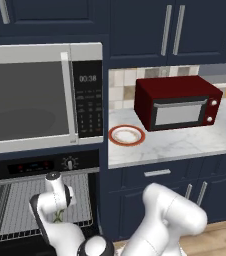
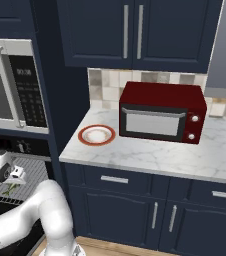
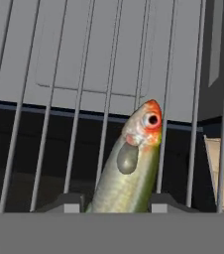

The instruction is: Take the fish from the oven and place it on the plate on the counter.

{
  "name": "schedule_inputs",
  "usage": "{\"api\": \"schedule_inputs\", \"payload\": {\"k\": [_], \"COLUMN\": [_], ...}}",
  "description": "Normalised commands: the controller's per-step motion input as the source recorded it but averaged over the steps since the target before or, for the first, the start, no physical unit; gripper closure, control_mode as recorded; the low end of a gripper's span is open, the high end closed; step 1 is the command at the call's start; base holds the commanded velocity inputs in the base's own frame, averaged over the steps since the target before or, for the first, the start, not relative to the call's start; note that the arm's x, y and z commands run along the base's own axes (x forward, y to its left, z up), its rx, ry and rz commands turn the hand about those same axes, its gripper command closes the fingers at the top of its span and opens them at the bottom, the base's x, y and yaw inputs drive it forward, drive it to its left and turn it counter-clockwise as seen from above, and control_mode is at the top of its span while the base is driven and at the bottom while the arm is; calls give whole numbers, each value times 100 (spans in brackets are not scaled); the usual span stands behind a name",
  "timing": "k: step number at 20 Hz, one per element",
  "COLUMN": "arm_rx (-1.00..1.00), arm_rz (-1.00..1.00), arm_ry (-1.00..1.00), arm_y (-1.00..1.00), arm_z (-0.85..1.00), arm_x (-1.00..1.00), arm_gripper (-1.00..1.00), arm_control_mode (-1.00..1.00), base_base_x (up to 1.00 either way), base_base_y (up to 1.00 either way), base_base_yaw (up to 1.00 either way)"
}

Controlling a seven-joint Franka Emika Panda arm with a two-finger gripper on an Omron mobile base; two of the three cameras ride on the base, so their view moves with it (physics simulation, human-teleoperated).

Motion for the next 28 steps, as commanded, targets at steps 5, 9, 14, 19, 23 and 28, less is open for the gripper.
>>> {"api": "schedule_inputs", "payload": {"k": [5, 9, 14, 19, 23, 28], "arm_rx": [0, 0, 3, 9, 17, 16], "arm_rz": [0, 0, 0, 0, 0, 0], "arm_ry": [-8, -9, -8, -9, -8, -9], "arm_y": [0, -3, -15, -33, -59, -79], "arm_z": [63, 62, 85, 94, 85, 85], "arm_x": [-53, -68, -55, -65, -65, -42], "arm_gripper": [100, 100, 100, 100, 100, 100], "arm_control_mode": [-100, -100, -100, -100, -100, -100], "base_base_x": [0, 0, 0, 0, 0, 0], "base_base_y": [0, 0, 0, 0, 0, 0], "base_base_yaw": [0, 0, 0, 0, 0, 0]}}
